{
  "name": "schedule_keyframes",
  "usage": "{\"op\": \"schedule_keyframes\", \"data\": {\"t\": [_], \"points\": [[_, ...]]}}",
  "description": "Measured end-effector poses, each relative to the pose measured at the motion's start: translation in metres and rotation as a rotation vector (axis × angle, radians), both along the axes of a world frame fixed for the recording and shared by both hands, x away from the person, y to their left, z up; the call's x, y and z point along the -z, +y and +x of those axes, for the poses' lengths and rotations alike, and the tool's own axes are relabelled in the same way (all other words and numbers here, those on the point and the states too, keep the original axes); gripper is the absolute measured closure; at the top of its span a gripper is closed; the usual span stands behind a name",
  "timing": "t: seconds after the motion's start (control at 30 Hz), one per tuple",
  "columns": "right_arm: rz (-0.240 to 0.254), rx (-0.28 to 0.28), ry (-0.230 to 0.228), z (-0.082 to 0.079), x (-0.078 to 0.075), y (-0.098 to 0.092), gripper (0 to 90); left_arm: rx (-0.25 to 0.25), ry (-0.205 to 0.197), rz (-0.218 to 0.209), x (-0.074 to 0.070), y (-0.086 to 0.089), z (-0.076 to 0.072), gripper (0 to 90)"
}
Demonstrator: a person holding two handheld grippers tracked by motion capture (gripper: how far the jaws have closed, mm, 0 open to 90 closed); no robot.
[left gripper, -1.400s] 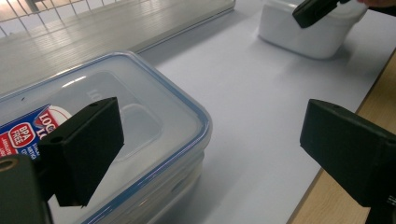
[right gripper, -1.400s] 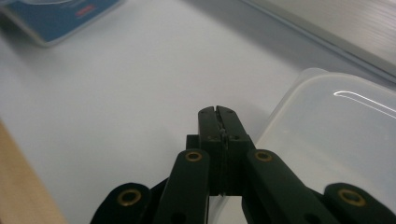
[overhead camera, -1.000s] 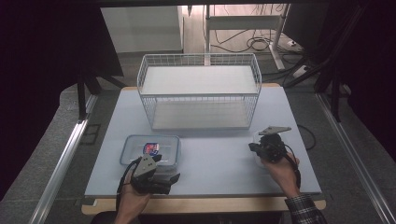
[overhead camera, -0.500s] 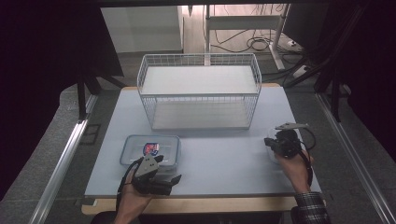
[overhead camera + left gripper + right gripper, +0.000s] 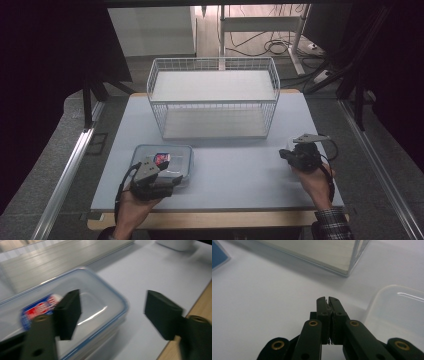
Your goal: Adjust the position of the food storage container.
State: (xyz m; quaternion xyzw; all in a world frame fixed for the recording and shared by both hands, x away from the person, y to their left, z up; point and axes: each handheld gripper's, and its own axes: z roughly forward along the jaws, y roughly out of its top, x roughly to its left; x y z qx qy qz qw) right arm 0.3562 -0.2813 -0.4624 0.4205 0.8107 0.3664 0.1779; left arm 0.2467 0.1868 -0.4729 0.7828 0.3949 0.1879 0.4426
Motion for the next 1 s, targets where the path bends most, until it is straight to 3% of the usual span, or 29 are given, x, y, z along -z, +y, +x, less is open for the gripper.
{"op": "schedule_keyframes", "data": {"t": [0.1, 0.27, 0.3, 0.43, 0.5, 0.63, 0.8, 1.0], "points": [[0.001, -0.008, -0.010, -0.003, -0.001, 0.003, 87.3, -0.054, 0.047, -0.007, -0.001, 0.017, 0.006, 56.8], [0.017, -0.034, -0.024, -0.010, -0.003, 0.008, 86.8, -0.152, 0.057, 0.003, 0.001, 0.044, 0.016, 75.8], [0.017, -0.047, -0.027, -0.013, -0.003, 0.010, 86.7, -0.165, 0.056, 0.004, 0.001, 0.049, 0.018, 83.9], [0.025, -0.068, -0.036, -0.018, -0.003, 0.014, 86.5, -0.220, 0.048, 0.042, -0.001, 0.070, 0.022, 89.8], [0.027, -0.080, -0.044, -0.021, -0.003, 0.017, 85.9, -0.270, 0.027, 0.076, -0.001, 0.079, 0.023, 89.9], [0.029, -0.108, -0.049, -0.026, -0.003, 0.021, 84.9, -0.337, 0.020, 0.096, 0.005, 0.097, 0.025, 90.0], [0.015, -0.131, -0.039, -0.030, 0.000, 0.026, 83.6, -0.405, 0.060, 0.105, 0.020, 0.114, 0.029, 90.0], [0.016, -0.139, -0.048, -0.030, 0.001, 0.028, 84.7, -0.417, 0.127, 0.108, 0.038, 0.124, 0.036, 90.0]]}}
